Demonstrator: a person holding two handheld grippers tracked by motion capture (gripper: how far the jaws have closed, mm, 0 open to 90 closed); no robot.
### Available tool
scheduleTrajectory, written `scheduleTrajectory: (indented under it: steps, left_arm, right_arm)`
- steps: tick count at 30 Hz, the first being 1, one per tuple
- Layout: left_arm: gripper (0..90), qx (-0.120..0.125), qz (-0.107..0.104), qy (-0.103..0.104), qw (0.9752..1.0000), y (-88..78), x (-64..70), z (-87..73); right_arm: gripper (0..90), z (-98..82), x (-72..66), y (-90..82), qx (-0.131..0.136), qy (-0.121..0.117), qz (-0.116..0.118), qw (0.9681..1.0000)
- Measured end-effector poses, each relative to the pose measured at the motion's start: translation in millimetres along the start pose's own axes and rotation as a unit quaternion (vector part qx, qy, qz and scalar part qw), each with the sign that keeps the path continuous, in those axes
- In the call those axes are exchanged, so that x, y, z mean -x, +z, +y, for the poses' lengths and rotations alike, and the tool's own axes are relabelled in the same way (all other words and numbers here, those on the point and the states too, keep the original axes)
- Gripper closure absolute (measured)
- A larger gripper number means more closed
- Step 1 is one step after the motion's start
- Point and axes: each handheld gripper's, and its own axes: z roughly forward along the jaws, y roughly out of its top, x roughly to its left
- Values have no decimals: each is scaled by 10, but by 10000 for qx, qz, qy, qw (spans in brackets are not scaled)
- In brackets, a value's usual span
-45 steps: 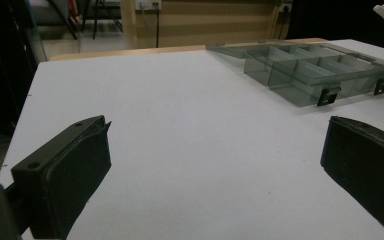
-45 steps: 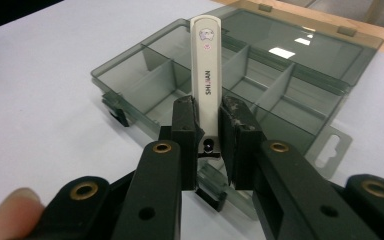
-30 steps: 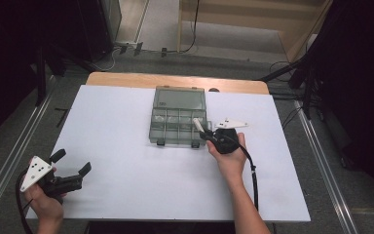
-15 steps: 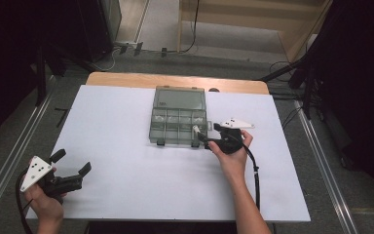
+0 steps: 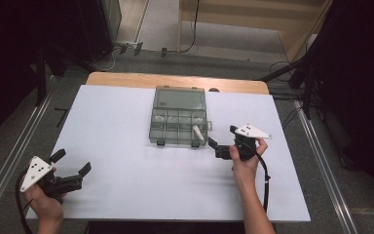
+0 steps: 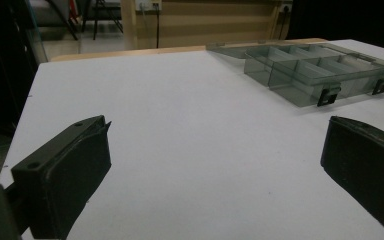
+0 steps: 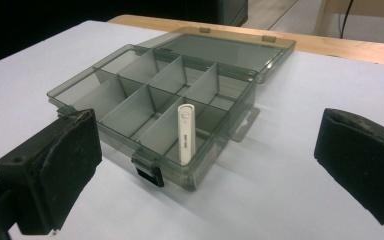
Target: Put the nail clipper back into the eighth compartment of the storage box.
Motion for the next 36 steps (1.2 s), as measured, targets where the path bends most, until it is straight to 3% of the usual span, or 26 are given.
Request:
scheduleTrajectory:
  steps: [12, 36]
  left_arm:
    - [0, -7, 22, 25, 10000, -1, 5, 1]
    - [0, -13, 29, 64, 10000, -2, 14, -1]
  right_arm:
    - [0, -146, 139, -407, 162, 16, -166, 9997]
    - [0, -474, 368, -986, 356, 162, -445, 9982]
